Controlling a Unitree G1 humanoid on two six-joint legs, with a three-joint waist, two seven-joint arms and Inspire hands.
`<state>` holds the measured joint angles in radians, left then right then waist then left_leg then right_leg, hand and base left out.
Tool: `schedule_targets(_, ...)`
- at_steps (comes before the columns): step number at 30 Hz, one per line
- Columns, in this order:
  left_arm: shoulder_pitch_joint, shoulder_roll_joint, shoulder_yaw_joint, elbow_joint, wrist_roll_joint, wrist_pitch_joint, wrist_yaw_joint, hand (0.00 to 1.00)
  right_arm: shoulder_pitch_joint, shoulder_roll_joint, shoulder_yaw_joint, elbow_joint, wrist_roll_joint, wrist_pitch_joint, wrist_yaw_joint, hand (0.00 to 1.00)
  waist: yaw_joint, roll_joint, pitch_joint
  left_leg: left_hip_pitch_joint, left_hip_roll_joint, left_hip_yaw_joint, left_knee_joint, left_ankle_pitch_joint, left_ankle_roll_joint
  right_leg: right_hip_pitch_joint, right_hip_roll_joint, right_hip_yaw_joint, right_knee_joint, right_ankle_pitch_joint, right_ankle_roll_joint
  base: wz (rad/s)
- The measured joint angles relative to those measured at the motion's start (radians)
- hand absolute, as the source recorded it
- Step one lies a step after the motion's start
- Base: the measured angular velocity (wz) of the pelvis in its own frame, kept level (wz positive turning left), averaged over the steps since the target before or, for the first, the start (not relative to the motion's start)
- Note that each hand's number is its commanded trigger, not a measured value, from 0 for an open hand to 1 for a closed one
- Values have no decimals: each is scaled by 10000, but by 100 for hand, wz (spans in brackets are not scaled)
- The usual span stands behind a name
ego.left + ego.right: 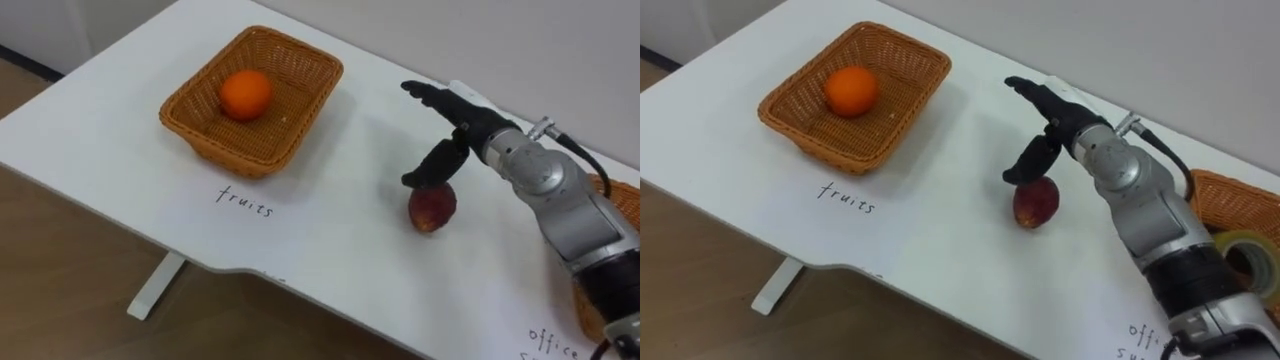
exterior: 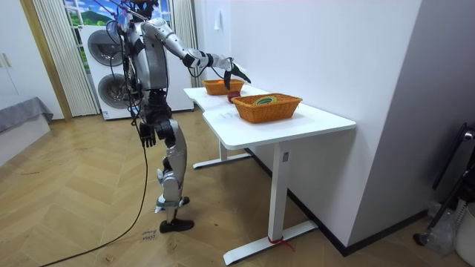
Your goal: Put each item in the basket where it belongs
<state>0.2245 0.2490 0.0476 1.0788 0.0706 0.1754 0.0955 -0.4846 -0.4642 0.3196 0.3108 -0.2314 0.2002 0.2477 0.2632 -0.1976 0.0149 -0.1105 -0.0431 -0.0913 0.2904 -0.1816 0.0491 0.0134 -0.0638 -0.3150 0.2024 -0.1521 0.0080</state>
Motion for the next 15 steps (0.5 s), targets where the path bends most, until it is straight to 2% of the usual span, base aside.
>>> schedule_targets(6, 27, 30, 76, 2, -9, 1, -18, 0, 80, 0, 1, -275, -140, 77, 396, 0, -127, 31, 6, 91, 1, 52, -5, -2, 4, 18, 3, 80, 1, 0, 0, -2)
schedule_targets(15, 35, 38, 79, 14, -12, 3, -125, 0, 533, 0, -5, -897, -514, 198, 959, 0, -194, 53, -53, 165, 4, 92, -36, -9, 11, 58, 12, 109, 5, 0, 0, -1)
